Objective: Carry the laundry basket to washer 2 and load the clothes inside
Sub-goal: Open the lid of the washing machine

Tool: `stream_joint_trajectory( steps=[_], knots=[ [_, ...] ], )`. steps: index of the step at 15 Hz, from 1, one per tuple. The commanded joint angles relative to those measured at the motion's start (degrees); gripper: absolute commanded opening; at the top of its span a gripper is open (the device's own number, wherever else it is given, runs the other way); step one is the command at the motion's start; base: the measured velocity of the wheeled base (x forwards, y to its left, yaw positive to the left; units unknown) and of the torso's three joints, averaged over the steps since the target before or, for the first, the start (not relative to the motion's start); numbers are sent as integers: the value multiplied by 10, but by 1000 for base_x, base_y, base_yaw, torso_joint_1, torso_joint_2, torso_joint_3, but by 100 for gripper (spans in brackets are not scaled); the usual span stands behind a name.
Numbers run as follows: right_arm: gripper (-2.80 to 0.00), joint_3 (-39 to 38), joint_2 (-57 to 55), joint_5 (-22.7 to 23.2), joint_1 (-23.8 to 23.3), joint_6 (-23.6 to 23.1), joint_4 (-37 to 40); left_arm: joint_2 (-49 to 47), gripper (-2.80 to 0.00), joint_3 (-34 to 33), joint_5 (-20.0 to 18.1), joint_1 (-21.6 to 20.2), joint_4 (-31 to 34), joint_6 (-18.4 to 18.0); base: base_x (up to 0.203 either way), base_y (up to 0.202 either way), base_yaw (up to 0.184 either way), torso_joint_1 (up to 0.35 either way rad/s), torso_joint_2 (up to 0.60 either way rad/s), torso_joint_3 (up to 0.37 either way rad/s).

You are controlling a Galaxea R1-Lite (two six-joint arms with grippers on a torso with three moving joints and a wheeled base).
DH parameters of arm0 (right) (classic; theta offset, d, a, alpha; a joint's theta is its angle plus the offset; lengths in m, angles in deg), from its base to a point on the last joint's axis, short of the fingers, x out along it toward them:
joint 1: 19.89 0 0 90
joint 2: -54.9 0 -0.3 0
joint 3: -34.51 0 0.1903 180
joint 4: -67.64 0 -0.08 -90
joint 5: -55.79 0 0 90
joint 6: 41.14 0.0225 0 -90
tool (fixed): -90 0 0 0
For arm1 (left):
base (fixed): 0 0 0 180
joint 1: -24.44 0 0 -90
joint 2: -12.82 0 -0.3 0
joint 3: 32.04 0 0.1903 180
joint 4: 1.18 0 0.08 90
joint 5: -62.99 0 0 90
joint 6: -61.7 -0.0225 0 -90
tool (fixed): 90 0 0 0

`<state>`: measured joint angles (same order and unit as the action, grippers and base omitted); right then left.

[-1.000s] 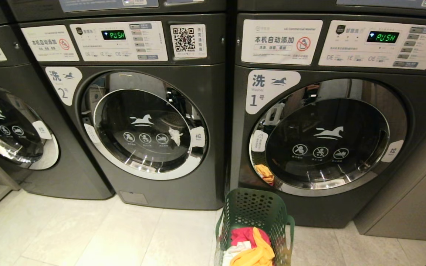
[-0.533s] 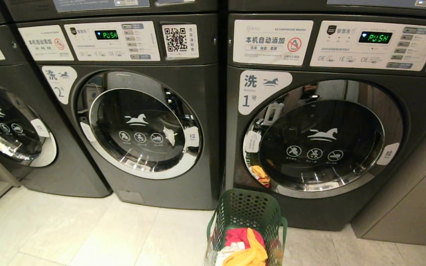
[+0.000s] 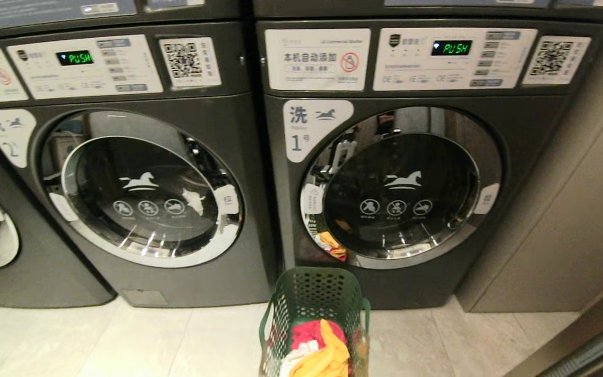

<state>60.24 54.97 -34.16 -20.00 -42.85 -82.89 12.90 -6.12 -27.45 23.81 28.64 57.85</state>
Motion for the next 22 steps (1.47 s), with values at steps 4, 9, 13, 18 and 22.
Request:
stream_joint_trajectory(
  steps=[4,9,13,18,22],
  knots=[
    [-280,0,-1,0,0,-1,0,-1,-280,0,0,0,0,1,-2,6,-170,2,4,3],
    [-280,0,-1,0,0,0,0,-1,-280,0,0,0,0,1,0,1,-44,0,1,1],
    [-280,0,-1,-1,0,0,0,-1,-280,1,-2,0,1,-2,0,0,0,0,0,0],
    [-280,0,-1,0,0,-2,0,-1,-280,1,-2,0,1,-1,0,0,0,0,0,0],
    [-280,0,-1,0,0,0,0,-1,-280,1,0,0,1,1,0,0,0,0,0,0]
  ],
)
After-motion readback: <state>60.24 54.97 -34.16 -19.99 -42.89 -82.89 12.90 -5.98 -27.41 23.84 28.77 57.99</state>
